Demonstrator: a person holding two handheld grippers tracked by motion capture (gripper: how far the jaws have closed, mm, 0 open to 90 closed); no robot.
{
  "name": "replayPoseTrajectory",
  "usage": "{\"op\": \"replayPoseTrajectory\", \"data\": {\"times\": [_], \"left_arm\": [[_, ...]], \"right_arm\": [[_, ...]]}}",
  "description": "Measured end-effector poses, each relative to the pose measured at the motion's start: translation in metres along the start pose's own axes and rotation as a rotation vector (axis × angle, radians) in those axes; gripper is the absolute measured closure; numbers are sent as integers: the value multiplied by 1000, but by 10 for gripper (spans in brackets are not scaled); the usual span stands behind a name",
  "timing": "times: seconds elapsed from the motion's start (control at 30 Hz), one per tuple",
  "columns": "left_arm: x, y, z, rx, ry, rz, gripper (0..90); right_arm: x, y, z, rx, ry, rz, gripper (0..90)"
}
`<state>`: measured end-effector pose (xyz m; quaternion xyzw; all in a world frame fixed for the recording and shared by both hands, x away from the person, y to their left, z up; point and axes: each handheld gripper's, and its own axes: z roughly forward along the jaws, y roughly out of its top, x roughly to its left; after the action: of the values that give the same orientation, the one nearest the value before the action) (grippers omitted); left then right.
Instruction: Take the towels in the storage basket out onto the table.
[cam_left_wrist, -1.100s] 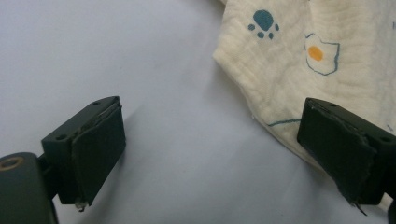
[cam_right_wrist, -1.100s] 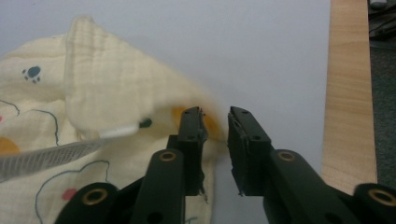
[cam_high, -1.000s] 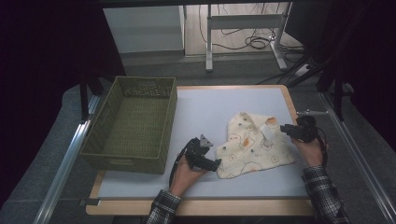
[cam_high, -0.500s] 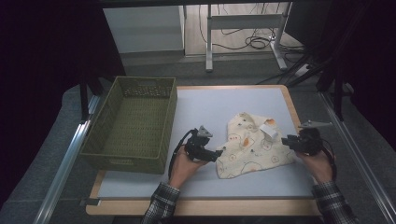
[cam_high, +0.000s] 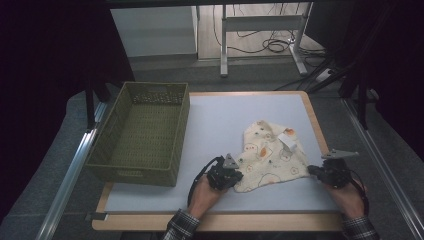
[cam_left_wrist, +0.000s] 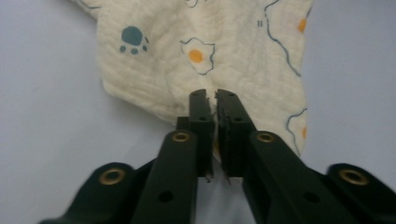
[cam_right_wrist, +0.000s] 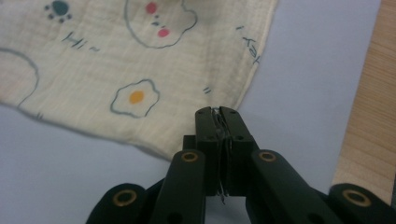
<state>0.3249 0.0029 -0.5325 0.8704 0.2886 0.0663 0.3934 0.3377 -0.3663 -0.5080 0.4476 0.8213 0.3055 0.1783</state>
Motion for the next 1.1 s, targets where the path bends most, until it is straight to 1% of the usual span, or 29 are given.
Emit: {"op": "replayPoseTrajectory", "data": {"times": [0.03,0.1,0.17,0.2,0.27,0.33,0.4,0.43,0.47,0.5,0.57,0.63,0.7,0.73,0.8,0.87,0.93,0.97,1.03,1.1], "left_arm": [[3,1,-2,1,-11,-4,872],[7,-1,-10,-20,-28,-33,875],[7,-2,-20,-36,-38,-43,876],[7,-3,-24,-36,-45,-41,876],[2,-6,-30,-30,-66,-39,876],[-6,-11,-33,-11,-104,-30,876],[-15,-16,-33,15,-142,-17,870],[-18,-19,-33,20,-158,-15,855],[-19,-20,-34,13,-154,-10,788],[-19,-21,-36,1,-140,-12,685],[-13,-16,-43,-29,-105,-20,589],[-3,-8,-50,-55,-61,-37,522],[9,2,-53,-60,-12,-43,487],[16,6,-52,-61,6,-49,483],[32,16,-46,-65,22,-81,483],[43,24,-37,-61,32,-99,484],[53,33,-25,-49,42,-100,484],[57,37,-18,-44,41,-106,484],[64,45,-4,-36,22,-119,484],[68,52,10,-28,-10,-128,484]], "right_arm": [[2,-1,-3,-1,1,-3,875],[6,-5,-12,-12,1,-12,875],[8,-13,-21,-20,5,-9,875],[9,-17,-26,-23,15,-5,875],[13,-27,-34,-22,35,0,874],[19,-39,-41,-13,46,-14,873],[25,-50,-48,0,57,-17,869],[27,-55,-51,7,60,-17,865],[28,-59,-53,9,62,-15,857],[28,-62,-56,3,62,-13,835],[26,-61,-60,-15,58,-3,775],[21,-54,-61,-40,47,4,732],[17,-45,-59,-59,46,5,700],[15,-40,-56,-64,47,4,692],[12,-29,-49,-73,46,5,680],[8,-19,-41,-85,47,10,668],[5,-9,-34,-93,48,15,659],[4,-5,-30,-93,47,18,653],[3,2,-23,-100,45,18,639],[4,6,-17,-103,37,15,618]]}}
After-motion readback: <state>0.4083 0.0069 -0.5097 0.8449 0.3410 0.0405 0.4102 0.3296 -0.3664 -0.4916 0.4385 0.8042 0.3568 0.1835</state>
